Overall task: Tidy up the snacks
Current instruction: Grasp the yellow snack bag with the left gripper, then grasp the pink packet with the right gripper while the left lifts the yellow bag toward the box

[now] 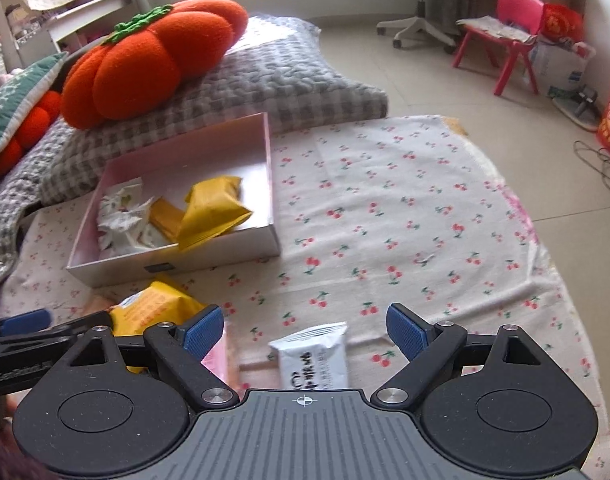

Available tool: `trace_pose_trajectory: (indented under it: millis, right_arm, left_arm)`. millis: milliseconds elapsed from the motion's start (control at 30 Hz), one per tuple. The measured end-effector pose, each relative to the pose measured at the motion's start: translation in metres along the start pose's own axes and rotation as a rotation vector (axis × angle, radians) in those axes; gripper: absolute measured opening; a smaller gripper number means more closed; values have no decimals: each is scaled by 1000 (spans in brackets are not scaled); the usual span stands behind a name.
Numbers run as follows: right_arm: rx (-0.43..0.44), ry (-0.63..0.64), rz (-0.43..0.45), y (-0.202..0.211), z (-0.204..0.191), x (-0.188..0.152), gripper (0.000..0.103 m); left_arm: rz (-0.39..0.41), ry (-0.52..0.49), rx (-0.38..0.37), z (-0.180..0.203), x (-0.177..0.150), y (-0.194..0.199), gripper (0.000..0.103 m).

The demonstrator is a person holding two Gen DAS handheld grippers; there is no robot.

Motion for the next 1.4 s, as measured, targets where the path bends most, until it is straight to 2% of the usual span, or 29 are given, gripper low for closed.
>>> trace_pose_trajectory:
  millis: [133, 233, 333, 500, 767, 867, 1133, 1233, 1267, 1333, 1400]
  right_arm:
    - [10, 11, -30, -7, -5, -3, 90]
    - [3, 27, -45, -12, -8, -6, 91]
    - [16, 41, -55, -13, -12, -8, 90]
    - [35, 85, -72, -17, -23, -13, 91]
    - [107, 117, -106, -24, -37, -18, 90]
    - [112, 151, -119, -28, -46, -22, 90]
    - [115, 254, -141, -41, -71, -32, 87]
    - [98, 277, -153, -47, -73, -35, 81]
    - [99, 278, -156, -48, -74, -35, 76]
    - [109, 271, -163, -49, -73, -35, 68]
    - [120, 266, -173, -49, -73, -36, 58]
  left_arm:
    - [-38, -57, 14, 8, -4, -17, 94]
    - [-83, -99, 35, 11, -10, -32, 91]
    - [-124, -139, 60, 12, -16, -43, 73]
    - [-93, -183, 67, 18, -16, -34, 66]
    - [-71, -21, -10, 1, -7, -21, 57]
    - [-50, 41, -30, -9, -4, -12, 55]
    - [7, 180, -145, -28, 1, 9, 52]
    - [23, 190, -140, -32, 3, 11, 48]
    - [26, 193, -137, -33, 4, 11, 43]
    - [28, 219, -155, -37, 5, 12, 17]
    - [22, 252, -187, -41, 5, 13, 14]
Point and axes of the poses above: each gripper's, at about its wrist camera, not at the fingertips, and y roughly against the way its jaws point, z to its right, x to its top, the point moved 5 cm from there along -y, roughly the way its jaws point, and after that the axes turned 10 degrees about -x, right-handed, at the moved point
